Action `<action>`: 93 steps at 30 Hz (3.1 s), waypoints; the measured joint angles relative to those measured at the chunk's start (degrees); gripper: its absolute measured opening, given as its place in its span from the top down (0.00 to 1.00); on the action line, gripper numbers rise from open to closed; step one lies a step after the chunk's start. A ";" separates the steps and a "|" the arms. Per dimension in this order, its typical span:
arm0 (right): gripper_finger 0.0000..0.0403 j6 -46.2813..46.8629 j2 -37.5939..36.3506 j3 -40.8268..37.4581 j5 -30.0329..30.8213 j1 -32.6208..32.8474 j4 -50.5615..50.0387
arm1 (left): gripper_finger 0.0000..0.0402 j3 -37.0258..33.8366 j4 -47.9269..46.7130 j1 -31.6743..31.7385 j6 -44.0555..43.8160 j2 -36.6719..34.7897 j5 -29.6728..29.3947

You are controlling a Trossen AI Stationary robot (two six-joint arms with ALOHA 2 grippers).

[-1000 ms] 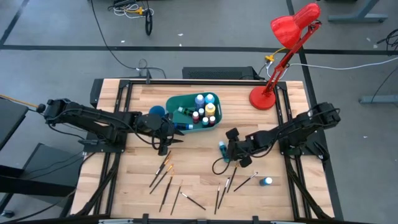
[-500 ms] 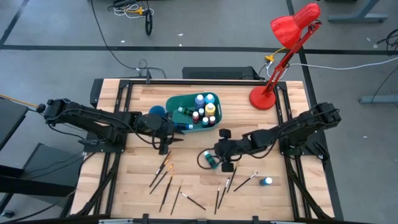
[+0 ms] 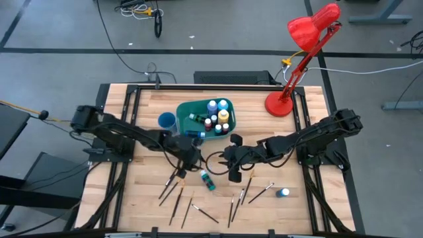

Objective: Pick & Place Paint Supplies
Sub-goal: Put the small blue green paint bottle into the green bin

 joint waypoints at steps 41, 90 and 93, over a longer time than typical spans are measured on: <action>0.75 0.20 -0.02 -0.04 0.15 0.00 -1.97 | 0.53 -0.22 5.53 -2.12 5.41 16.39 4.38; 0.75 1.74 -0.09 -0.09 17.09 -0.07 -20.73 | 0.63 17.61 -25.95 0.93 77.08 8.54 -71.03; 0.75 1.72 -0.09 -0.09 17.09 -0.07 -20.44 | 0.62 17.64 -26.19 0.51 78.93 10.66 -71.33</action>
